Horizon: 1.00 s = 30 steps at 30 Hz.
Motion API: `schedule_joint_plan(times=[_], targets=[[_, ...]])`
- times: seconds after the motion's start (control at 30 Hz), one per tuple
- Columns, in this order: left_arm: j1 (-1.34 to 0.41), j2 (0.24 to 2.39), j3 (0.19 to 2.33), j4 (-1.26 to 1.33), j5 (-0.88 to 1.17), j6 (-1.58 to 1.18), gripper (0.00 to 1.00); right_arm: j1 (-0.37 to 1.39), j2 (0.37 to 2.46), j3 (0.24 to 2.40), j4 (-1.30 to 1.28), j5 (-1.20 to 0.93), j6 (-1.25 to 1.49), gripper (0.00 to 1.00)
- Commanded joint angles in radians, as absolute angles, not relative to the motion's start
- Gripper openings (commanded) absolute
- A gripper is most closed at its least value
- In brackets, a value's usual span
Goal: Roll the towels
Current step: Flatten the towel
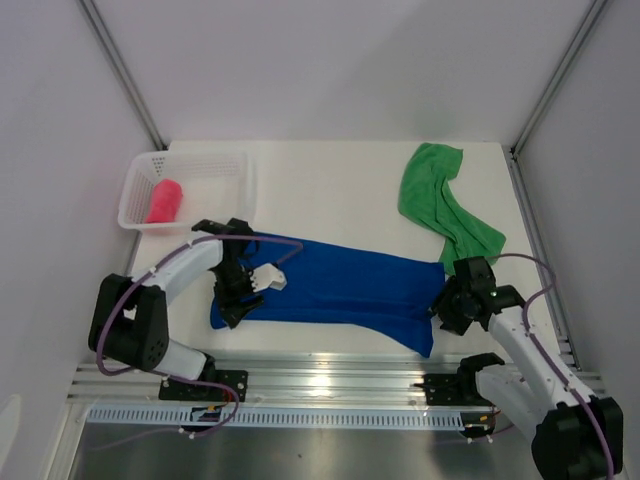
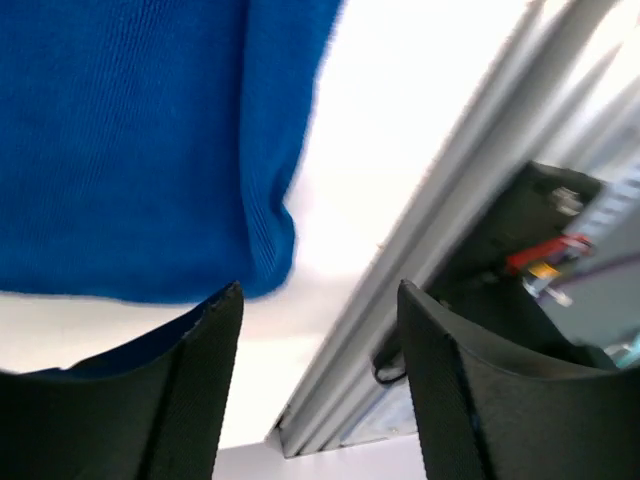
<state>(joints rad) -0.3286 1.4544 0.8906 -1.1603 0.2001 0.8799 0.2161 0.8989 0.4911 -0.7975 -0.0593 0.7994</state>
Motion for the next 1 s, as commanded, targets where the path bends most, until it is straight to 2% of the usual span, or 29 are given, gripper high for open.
schedule_joint_plan(times=[0.0, 0.07, 0.2, 0.3, 0.43, 0.7, 0.97], targets=[[-0.285, 1.4, 1.12, -1.432, 0.343, 1.014, 0.68, 0.216, 0.818, 0.656, -0.877, 0.093, 0.824, 0.54], [-0.275, 1.417, 1.176, -1.447, 0.376, 1.019, 0.69, 0.216, 0.847, 0.736, -0.887, 0.148, 0.793, 0.56], [-0.267, 1.529, 1.299, -1.269, 0.31, 0.852, 0.7, 0.204, 0.951, 0.753, -0.783, 0.163, 0.709, 0.53], [-0.264, 1.705, 1.39, -1.103, 0.177, 0.669, 0.64, 0.186, 1.073, 0.71, -0.612, 0.127, 0.655, 0.19], [-0.264, 1.864, 1.463, -0.996, 0.069, 0.536, 0.59, 0.173, 1.253, 0.722, -0.474, 0.086, 0.576, 0.1], [-0.264, 2.06, 1.555, -0.923, -0.129, 0.479, 0.58, 0.183, 1.526, 0.796, -0.411, 0.048, 0.523, 0.07], [-0.264, 2.169, 1.607, -0.923, -0.186, 0.497, 0.6, 0.157, 1.802, 0.995, -0.437, 0.034, 0.469, 0.07]])
